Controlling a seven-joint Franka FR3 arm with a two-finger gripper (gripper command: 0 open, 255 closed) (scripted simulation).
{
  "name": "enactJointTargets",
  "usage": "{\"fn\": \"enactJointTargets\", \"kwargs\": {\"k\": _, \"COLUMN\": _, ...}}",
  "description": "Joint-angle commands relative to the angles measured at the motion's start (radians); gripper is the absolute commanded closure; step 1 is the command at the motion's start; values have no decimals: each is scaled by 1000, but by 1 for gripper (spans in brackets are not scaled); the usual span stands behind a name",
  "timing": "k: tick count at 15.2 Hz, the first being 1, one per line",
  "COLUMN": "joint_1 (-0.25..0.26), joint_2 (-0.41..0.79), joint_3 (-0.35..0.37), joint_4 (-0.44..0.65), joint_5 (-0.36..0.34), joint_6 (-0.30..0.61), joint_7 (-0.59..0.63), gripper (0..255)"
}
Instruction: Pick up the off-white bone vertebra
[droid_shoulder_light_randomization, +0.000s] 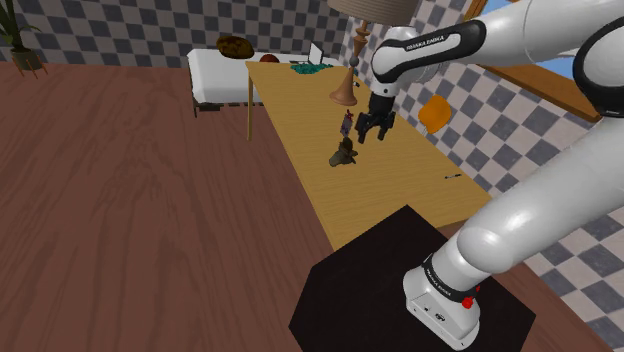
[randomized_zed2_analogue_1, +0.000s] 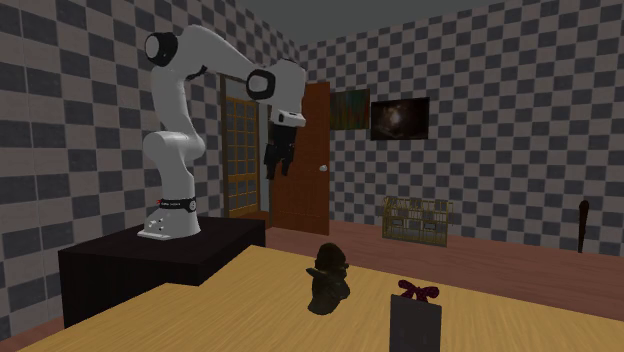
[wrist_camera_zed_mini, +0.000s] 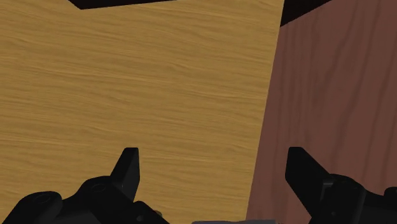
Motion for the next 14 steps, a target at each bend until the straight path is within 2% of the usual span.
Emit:
{"fn": "enactJointTargets", "kwargs": {"k": 1, "joint_1": -7, "joint_2": 64, "joint_3": -11, "joint_4": 32, "joint_5": 3, "joint_6": 37, "joint_7": -15, "gripper": 0}}
{"fn": "enactJointTargets", "kwargs": {"k": 8, "joint_1": -39, "joint_2": 325, "joint_3": -34, "joint_4": 217, "joint_5": 41, "joint_6": 127, "joint_7": -70, "gripper": 0}}
{"fn": "enactJointTargets", "kwargs": {"k": 14, "joint_1": -82, "joint_2": 550, "joint_3": -38, "joint_4": 424, "joint_5": 80, "joint_6": 157, "joint_7": -107, "gripper": 0}}
